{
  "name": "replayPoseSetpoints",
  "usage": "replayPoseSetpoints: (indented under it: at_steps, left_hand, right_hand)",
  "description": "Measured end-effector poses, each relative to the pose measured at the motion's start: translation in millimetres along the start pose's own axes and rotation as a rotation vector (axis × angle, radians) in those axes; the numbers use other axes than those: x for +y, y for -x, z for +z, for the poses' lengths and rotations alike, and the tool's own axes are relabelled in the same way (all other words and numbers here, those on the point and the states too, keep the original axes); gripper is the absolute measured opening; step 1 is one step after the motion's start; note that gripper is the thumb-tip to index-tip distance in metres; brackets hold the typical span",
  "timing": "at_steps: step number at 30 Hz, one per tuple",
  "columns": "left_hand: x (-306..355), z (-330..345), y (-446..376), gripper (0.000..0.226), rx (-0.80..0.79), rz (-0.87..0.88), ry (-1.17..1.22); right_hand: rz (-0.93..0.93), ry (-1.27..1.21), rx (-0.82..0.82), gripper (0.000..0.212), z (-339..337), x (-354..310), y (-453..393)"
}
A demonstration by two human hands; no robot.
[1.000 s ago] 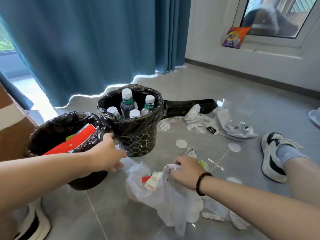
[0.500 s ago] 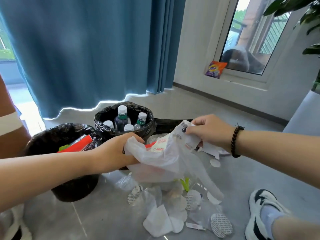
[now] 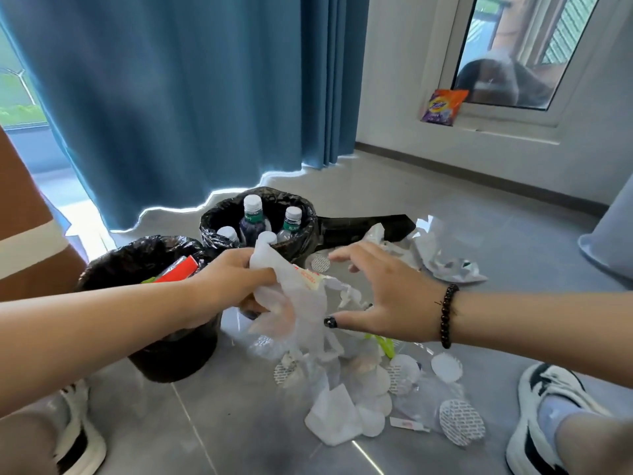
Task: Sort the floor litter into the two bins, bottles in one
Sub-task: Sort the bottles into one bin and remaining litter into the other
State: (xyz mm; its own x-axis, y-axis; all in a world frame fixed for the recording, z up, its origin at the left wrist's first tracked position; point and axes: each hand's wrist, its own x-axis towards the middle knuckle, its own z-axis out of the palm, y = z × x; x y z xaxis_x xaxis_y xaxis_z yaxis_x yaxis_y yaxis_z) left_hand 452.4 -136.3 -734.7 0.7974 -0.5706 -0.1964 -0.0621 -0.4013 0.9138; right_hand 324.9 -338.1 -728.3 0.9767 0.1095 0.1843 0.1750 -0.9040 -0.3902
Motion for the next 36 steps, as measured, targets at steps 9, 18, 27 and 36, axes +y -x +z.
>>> replayPoseSetpoints:
  at_steps: [9,18,27,36]
  left_hand:
    - [35.6,10.1,-1.6,0.013,-0.023,0.054,0.324]
    - [15.0,-13.1,3.3,0.051,0.108,0.224,0.188]
    - [-1.3,6.0,11.8,0.062,-0.337,0.111,0.114]
    - [5.9,39.9,2.5,0.025,-0.222,-0.024,0.318]
  right_hand:
    - [0.061,-0.073,0.053,0.081,3.9,-22.3,-24.7]
    - [0.123,-0.41,0.201,0.006,-14.9,-9.8,-44.6]
    - [0.268,-0.996,0.046,0.026,-16.6,10.3,-22.3]
    - [-0.223,-0.227,0.428,0.023,-17.2,21.6,-5.6]
